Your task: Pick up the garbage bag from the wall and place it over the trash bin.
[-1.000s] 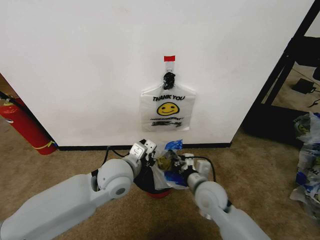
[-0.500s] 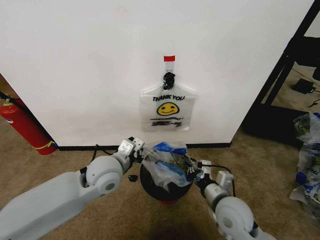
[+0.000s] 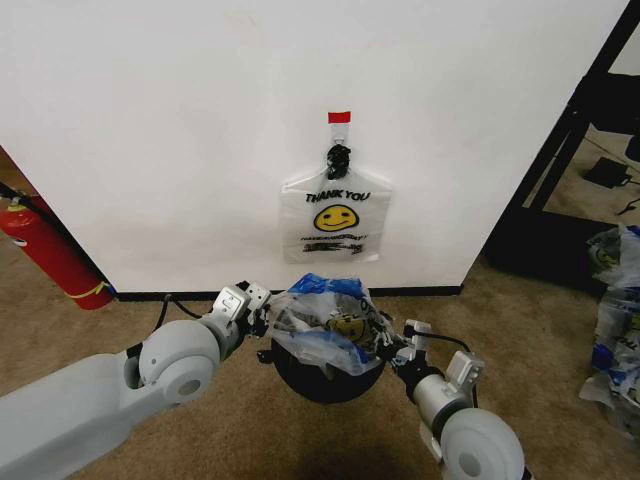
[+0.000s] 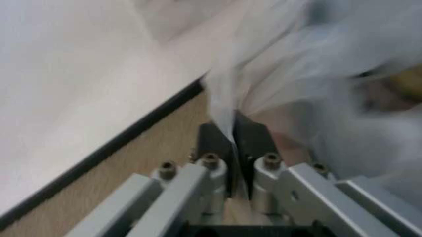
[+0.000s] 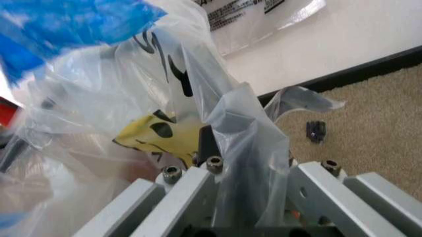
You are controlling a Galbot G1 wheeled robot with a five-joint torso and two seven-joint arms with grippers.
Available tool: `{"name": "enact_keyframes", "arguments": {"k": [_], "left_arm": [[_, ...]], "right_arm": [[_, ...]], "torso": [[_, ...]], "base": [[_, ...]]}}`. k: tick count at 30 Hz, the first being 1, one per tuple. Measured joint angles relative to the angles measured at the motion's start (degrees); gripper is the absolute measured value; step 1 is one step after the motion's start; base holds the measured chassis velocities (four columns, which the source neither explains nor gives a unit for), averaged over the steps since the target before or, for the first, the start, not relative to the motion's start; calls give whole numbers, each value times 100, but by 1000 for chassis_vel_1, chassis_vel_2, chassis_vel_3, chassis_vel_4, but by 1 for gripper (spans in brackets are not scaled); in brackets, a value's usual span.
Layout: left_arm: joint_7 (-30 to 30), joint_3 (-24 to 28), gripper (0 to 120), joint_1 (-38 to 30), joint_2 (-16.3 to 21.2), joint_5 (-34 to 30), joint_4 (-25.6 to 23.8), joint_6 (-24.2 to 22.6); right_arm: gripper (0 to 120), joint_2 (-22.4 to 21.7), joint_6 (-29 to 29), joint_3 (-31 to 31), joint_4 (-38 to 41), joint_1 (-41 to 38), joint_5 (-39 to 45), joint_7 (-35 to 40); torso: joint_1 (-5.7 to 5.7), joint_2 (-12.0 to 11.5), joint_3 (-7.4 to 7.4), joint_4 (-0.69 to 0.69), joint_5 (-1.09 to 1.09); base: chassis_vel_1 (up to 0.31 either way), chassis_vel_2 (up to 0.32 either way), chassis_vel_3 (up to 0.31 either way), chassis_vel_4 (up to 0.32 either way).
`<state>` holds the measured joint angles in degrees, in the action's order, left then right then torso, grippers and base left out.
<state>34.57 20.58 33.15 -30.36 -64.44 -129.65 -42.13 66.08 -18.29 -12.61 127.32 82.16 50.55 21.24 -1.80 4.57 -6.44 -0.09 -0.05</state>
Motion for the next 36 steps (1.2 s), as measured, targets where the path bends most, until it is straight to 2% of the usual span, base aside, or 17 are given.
{"name": "enact_keyframes", "arguments": {"k": [2, 8, 9, 13, 16, 17, 20, 23, 24, 26, 30, 31, 36], "left_arm": [[-43, -37, 10, -1, 28, 26, -84, 0], [-390, -549, 38, 341, 570, 545, -733, -1], [-390, -549, 38, 341, 570, 545, -733, -1], [-451, -726, 53, 477, 709, 745, -1002, 29], [-898, -680, 66, 314, 724, 1213, -1091, 301], [-898, -680, 66, 314, 724, 1213, -1091, 301], [-1660, -470, 78, 48, 723, 1794, -1070, 643], [-2244, -127, 91, -383, 583, 1987, -942, 750], [-2244, -127, 91, -383, 583, 1987, -942, 750], [-2531, 377, 99, -935, 382, 2163, -720, 737], [-2696, 1044, 100, -1730, 6, 2348, -365, 693], [-2696, 1044, 100, -1730, 6, 2348, -365, 693], [-2746, 1734, 99, -2327, -319, 2393, -24, 649]], "right_arm": [[1, 9, 1, -1, -16, -9, -10, 3], [1, 30, 18, -32, -211, -112, -2, 53], [1, 30, 18, -32, -211, -112, -2, 53], [1, 36, 19, -87, -260, -128, 62, 75], [1, 28, 19, -89, -302, -163, 100, 95], [1, 28, 19, -89, -302, -163, 100, 95], [1, 10, 12, -32, -354, -238, 155, 126], [1, -1, 1, 3, -385, -262, 170, 137], [1, -1, 1, 3, -385, -262, 170, 137], [1, -4, -6, 15, -387, -255, 168, 142], [1, -12, -39, 37, -339, -245, 165, 151], [1, -12, -39, 37, -339, -245, 165, 151], [1, -21, -77, 45, -309, -266, 171, 192]], "torso": [[0, 0, 0, -1, -1], [0, -1, 0, 3, 0], [0, -1, 0, 3, 0], [0, -1, 0, 1, -2], [0, -1, 0, 1, -1], [0, -1, 0, 1, -1], [0, -1, 0, 0, 0], [0, -1, 0, 3, -2], [0, -1, 0, 3, -2], [0, -1, 0, 1, 0], [-1, -1, -1, -1, 1], [-1, -1, -1, -1, 1], [-1, -1, -1, 0, 1]], "base": [[0, 0, 0, 0], [0, 0, 0, 0], [0, 0, 0, 0], [0, 0, 0, 0], [0, 0, 0, 0], [0, 0, 0, 0], [0, 0, 0, 0], [0, 0, 0, 0], [0, 0, 0, 0], [0, 0, 0, 0], [0, 0, 0, 0], [0, 0, 0, 0], [0, 0, 0, 0]]}}
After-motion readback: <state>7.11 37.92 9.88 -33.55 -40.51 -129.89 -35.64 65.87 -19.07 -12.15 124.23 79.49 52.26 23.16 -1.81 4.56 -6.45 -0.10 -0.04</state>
